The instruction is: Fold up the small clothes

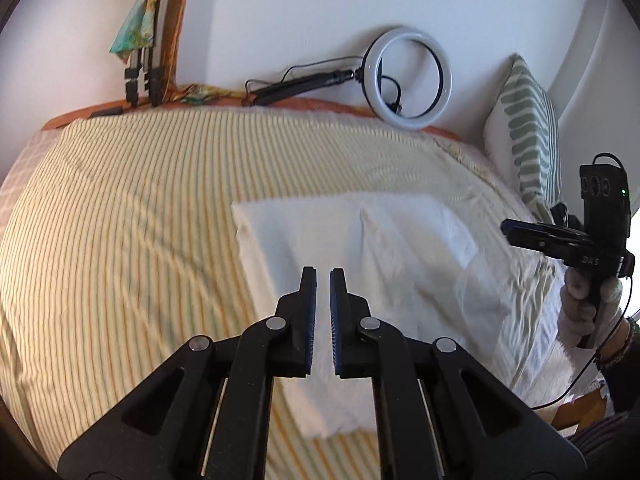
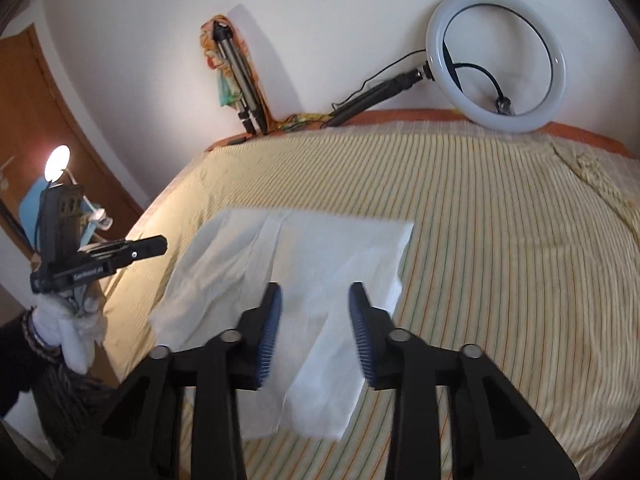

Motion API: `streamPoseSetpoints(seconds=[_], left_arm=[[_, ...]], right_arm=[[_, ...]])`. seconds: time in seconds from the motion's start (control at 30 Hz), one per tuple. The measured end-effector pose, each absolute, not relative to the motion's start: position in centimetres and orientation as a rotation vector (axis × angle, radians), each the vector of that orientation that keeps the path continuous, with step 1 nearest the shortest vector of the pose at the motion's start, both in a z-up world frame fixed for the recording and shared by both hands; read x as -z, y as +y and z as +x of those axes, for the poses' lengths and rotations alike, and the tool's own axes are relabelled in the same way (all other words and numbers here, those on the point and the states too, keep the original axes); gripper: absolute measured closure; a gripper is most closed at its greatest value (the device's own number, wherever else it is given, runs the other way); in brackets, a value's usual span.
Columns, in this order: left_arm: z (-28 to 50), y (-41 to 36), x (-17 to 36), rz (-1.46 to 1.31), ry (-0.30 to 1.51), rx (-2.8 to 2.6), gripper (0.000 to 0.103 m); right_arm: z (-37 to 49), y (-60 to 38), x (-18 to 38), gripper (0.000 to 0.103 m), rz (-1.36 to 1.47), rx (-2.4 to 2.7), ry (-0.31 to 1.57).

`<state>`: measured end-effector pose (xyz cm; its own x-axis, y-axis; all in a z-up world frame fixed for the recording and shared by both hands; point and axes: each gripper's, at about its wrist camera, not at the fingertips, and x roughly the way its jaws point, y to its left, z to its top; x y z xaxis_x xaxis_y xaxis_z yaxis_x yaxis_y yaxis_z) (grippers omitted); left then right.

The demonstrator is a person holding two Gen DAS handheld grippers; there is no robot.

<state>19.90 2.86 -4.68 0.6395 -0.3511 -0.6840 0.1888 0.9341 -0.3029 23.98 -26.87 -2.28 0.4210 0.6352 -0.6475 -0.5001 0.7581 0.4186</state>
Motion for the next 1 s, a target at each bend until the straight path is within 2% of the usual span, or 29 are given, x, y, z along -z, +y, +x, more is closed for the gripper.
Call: streamPoseSetpoints(seconds=[0.07, 0.1, 0.33, 0.53, 0.87, 1.0], left_arm=[[22.0, 2.1, 4.4, -0.212, 0.826, 0.319, 0.099], [22.8, 2.0, 4.5, -0.213, 0.829, 0.318, 0.099], [27.5, 0.5, 6.1, -0.213, 0.872, 0.338, 0.099], [28.5, 1.0, 10.7, -0.195, 0.995, 0.321, 0.099], [26.6, 3.2, 7.8, -0.233, 0.918, 0.293, 0.099], [26.5, 3.6, 8.9, -0.238, 0.954, 0.286, 0.099]], right_arm=[[26.2, -25.3, 2.2, 0.09, 0.148, -0.721, 0.893], [26.9, -24.6, 2.3, 0.091, 0.137, -0.729, 0.898], [30.0, -18.0, 4.1, 0.091, 0.011, -0.804, 0.955], [29.9, -15.3, 7.8, 0.091, -0.137, -0.786, 1.043], [31.2, -22.3, 5.8, 0.09, 0.139, -0.746, 0.994], [31.0, -23.3, 6.9, 0.09, 0.12, -0.724, 1.022]])
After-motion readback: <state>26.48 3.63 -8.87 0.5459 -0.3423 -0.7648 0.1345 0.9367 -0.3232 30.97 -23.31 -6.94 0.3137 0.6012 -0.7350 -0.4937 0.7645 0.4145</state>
